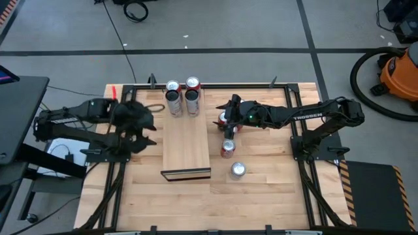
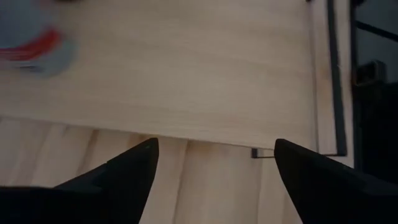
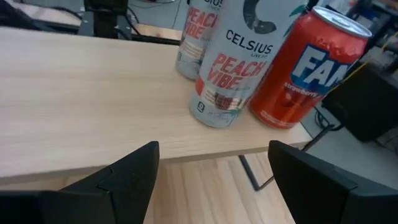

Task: Place canned beverage on shelf
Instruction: Put the bottom red-silver soda can on the shelf

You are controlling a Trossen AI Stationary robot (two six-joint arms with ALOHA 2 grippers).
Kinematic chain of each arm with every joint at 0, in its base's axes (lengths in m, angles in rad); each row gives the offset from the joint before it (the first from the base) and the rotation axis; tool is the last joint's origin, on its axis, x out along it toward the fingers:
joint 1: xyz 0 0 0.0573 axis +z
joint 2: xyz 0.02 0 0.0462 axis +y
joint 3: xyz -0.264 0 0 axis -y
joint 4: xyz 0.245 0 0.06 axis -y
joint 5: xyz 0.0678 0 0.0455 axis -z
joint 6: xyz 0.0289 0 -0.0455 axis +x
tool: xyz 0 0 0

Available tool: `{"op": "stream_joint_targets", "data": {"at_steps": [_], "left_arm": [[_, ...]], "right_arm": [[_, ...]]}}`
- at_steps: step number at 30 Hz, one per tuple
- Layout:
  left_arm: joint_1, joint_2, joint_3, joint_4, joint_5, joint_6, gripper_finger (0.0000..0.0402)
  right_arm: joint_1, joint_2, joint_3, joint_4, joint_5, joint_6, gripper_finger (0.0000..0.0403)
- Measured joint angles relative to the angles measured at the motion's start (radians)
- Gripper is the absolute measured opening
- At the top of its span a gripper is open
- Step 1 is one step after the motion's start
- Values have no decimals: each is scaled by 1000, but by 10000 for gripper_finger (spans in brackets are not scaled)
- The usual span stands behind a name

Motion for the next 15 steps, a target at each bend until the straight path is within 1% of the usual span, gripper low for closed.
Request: {"op": "stream_joint_targets", "data": {"at_steps": [1,4,8,10,12,15], "left_arm": [[-19,-7,-21,25,0,0,327],[-74,-15,-70,77,1,14,323],[-127,-17,-120,117,-15,57,323],[-148,-17,-140,126,-50,59,322],[-165,-17,-158,144,-91,59,322],[-181,-17,-173,142,-142,57,322]], "right_arm": [[3,0,3,-6,9,5,312],[25,1,37,-60,83,49,312],[59,1,82,-245,121,126,312],[72,1,116,-332,102,194,312],[88,0,141,-407,44,275,312],[142,2,174,-540,5,383,312]]}}
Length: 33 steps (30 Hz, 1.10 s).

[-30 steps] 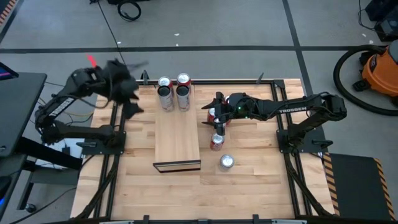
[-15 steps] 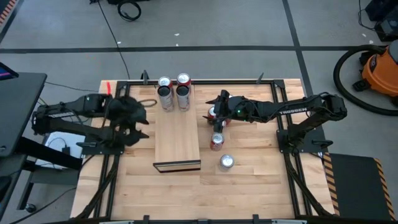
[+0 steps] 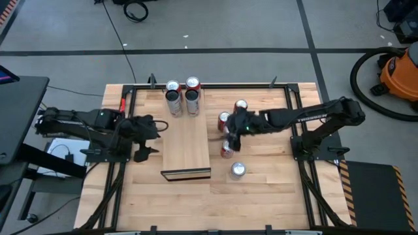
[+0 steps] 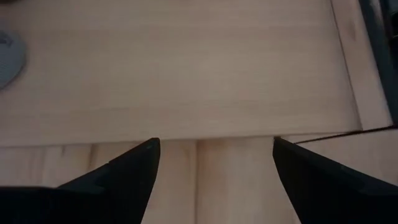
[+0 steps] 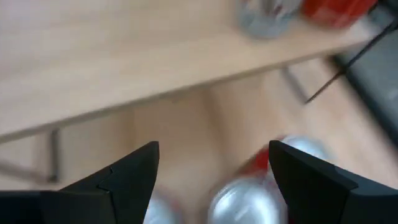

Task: Place canned beverage on shelf
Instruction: Put the bottom red-silver soda can on the shelf

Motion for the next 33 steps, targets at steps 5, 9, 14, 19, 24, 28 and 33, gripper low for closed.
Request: {"op": "stream_joint_targets", "data": {"at_steps": [5,9,14,19,24,28,33], "left_arm": [[-14,0,-1,26,-41,12,322],[-14,0,-1,39,-42,7,322],[-14,0,0,83,-52,-8,322],[-14,0,0,141,-132,-18,322],[-14,1,1,184,-148,-17,322],[-14,1,1,180,-148,-17,322],[-14,1,1,172,-148,-24,322]], "right_arm": [[146,-1,18,-35,5,100,312],[263,-1,18,-63,29,126,312],[377,-1,18,-154,110,223,312],[470,24,17,-217,228,323,312],[525,85,17,-207,326,377,312],[543,135,17,-218,328,409,315],[550,164,17,-232,332,416,318]]}}
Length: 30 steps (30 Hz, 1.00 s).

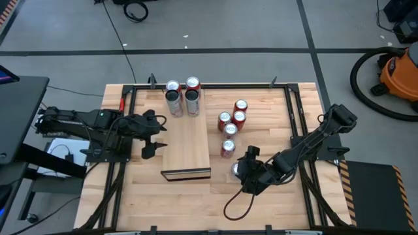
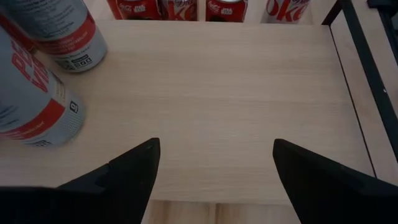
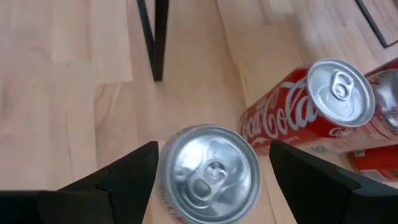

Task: Place canned beverage on shelf
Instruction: Put the bottom red-silver soda can on the shelf

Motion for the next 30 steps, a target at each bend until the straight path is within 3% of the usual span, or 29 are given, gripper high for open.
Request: {"op": "stream_joint_targets", "data": {"at_steps": [11,30], "left_arm": [[0,0,0,-7,0,-6,322],[0,0,0,-6,0,-3,322]], "right_arm": [[2,6,0,-165,14,42,319],[-51,-3,0,-232,5,46,319]]}}
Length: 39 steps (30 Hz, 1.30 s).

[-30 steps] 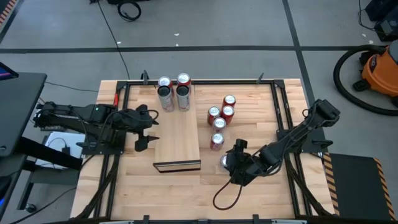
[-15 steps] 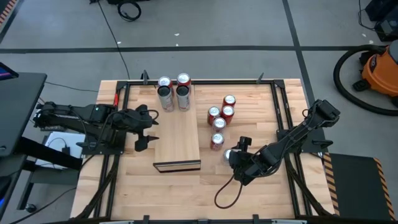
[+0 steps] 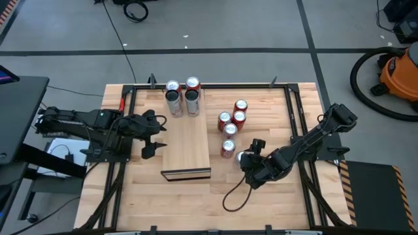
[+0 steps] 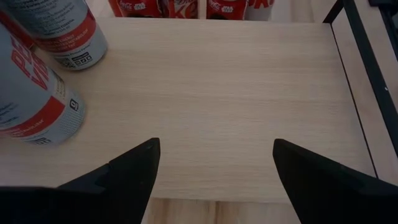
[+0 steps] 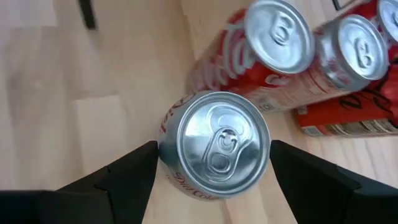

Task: Place canned beverage on shelf
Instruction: Put the bottom red-silver soda can on the shelf

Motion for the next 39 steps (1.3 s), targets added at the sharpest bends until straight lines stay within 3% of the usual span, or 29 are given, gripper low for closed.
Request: {"op": "stream_joint_targets", "data": {"at_steps": [10,18,25,33,39], "left_arm": [[0,0,0,-2,0,0,322],[0,0,0,-2,0,0,322],[0,0,0,-16,1,-4,322],[0,0,0,-17,1,-8,322],[0,0,0,-17,1,-8,322]], "right_arm": [[-11,-1,0,-200,-39,40,319],[-15,4,4,64,-84,-137,309],[1,-7,3,47,-71,-132,291],[18,-17,111,10,-12,-139,291],[-10,-17,92,1,-16,1,291]]}}
